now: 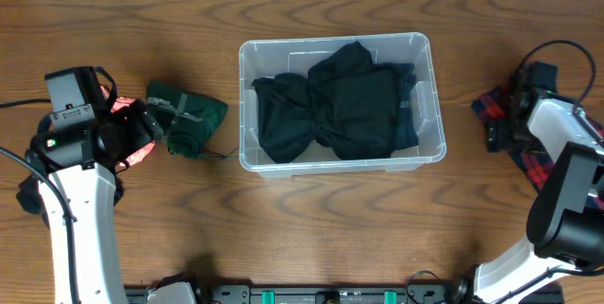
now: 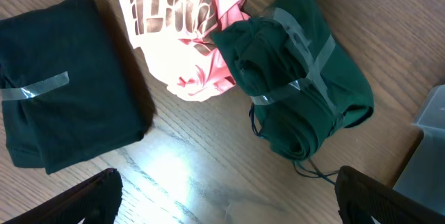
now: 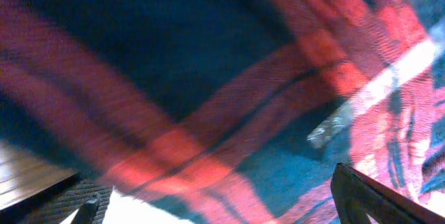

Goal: Pack container
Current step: 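Grasp the red plaid shirt with the right gripper, then lower the red plaid shirt into the bin and release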

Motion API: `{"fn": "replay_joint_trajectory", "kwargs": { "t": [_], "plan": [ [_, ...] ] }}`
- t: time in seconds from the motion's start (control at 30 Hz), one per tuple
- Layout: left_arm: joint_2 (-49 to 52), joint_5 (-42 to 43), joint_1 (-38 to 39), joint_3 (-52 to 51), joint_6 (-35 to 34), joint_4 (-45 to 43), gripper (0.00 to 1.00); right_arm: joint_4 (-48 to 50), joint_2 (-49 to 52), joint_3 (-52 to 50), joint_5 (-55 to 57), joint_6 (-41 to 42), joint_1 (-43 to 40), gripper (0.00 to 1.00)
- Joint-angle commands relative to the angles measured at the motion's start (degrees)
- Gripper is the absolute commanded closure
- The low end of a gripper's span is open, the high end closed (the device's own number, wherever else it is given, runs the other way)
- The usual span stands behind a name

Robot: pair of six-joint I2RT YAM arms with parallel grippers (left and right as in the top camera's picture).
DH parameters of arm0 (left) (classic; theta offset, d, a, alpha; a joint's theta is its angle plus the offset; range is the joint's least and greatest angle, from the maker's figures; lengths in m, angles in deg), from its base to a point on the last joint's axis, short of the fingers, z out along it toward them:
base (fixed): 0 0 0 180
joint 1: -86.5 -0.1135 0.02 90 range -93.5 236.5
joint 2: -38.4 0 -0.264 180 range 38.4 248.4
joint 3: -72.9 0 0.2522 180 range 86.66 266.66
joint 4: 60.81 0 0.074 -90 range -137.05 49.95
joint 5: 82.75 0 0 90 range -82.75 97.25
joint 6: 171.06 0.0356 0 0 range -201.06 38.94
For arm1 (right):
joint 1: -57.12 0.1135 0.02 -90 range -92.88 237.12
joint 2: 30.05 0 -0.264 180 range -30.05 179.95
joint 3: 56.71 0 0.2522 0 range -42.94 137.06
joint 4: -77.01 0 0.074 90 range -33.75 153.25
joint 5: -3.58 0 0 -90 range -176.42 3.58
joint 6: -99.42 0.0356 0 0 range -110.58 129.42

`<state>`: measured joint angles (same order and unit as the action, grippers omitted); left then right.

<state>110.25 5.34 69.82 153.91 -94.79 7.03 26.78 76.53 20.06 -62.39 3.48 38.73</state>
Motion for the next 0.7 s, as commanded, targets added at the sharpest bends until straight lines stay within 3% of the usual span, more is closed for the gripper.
{"fn": "replay_joint_trajectory", "kwargs": {
  "t": [0.0,0.1,0.2,0.27,0.67],
  "plan": [
    [0.2,-0.3,-0.2,1.2,-0.5,0.3,0.02,-0.1,4.3,-1.4,1.0,1.2,-3.6,0.11],
    [0.2,-0.3,-0.2,1.2,-0.5,0.3,0.02,-0.1,4.3,-1.4,-0.6,1.7,-5.4,0.39],
    [0.2,-0.3,-0.2,1.2,-0.5,0.3,0.02,-0.3,4.2,-1.3,-3.2,1.6,-6.1,0.8],
    [0.2,-0.3,-0.2,1.2,-0.5,0.3,0.02,-0.4,3.6,-1.0,-6.4,1.6,-5.9,0.97],
    [0.2,-0.3,-0.2,1.2,-0.5,0.3,0.02,-13.9,-15.9,16.3,-8.2,2.1,3.1,0.99]
  ]
}}
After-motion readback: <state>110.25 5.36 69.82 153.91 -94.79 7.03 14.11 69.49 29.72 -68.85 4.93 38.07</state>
